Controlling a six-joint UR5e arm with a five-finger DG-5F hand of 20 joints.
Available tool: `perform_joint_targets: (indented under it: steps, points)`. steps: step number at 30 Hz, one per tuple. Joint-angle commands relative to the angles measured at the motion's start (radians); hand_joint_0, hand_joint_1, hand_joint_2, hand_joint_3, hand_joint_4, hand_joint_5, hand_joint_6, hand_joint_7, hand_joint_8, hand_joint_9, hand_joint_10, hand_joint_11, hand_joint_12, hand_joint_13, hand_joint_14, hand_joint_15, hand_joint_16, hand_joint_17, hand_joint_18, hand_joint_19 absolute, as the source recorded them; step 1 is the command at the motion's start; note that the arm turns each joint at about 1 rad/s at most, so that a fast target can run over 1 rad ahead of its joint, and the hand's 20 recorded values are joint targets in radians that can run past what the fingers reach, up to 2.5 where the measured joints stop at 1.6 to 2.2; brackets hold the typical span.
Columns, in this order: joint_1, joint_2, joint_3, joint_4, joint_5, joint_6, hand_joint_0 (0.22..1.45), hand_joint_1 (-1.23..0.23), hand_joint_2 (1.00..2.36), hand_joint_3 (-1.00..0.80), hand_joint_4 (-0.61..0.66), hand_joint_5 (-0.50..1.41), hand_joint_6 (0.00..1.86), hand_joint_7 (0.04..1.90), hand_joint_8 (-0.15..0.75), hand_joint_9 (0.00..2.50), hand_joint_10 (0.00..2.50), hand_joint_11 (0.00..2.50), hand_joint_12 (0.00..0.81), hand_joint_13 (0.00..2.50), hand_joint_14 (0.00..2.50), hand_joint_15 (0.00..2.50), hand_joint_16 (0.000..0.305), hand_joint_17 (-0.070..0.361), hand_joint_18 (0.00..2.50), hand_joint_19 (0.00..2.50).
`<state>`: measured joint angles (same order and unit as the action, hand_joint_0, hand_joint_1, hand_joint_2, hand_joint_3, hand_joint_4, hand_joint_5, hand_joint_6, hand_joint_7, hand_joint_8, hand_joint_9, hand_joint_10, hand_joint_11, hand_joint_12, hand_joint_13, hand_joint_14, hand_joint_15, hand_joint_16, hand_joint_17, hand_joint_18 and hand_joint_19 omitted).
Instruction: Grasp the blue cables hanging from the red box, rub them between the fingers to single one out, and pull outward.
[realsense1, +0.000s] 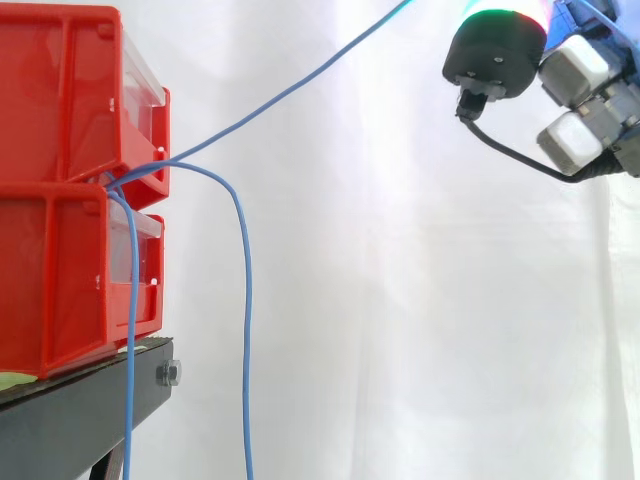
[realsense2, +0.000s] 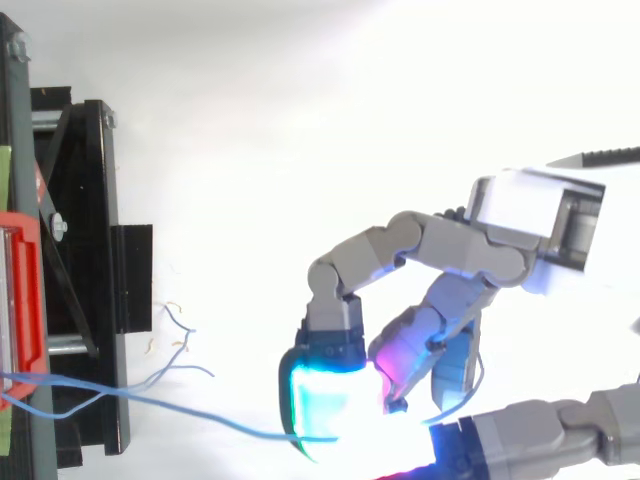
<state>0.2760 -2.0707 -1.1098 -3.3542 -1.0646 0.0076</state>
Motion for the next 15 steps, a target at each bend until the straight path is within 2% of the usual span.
perform_joint_targets:
  steps: [1, 8, 15]
  points:
    - [0.005, 0.0, -0.001, -0.004, 0.0, 0.009, 0.57, -0.81, 1.01, -0.02, 0.1, -0.06, 0.85, 1.16, 0.417, 0.92, 0.01, 0.39, 0.501, 0.96, 0.01, 0.32, 0.073, 0.164, 1.31, 0.4]
    - [0.012, -0.002, -0.001, -0.011, -0.003, 0.005, 0.57, -0.81, 1.01, -0.02, 0.1, -0.06, 0.85, 1.17, 0.417, 0.91, 0.01, 0.39, 0.502, 0.92, 0.01, 0.32, 0.072, 0.163, 1.26, 0.39]
    - [0.012, -0.002, -0.001, -0.01, -0.003, -0.003, 0.58, -0.81, 1.01, -0.02, 0.1, -0.06, 0.85, 1.16, 0.418, 0.91, 0.01, 0.39, 0.506, 0.91, 0.01, 0.32, 0.073, 0.163, 1.25, 0.4]
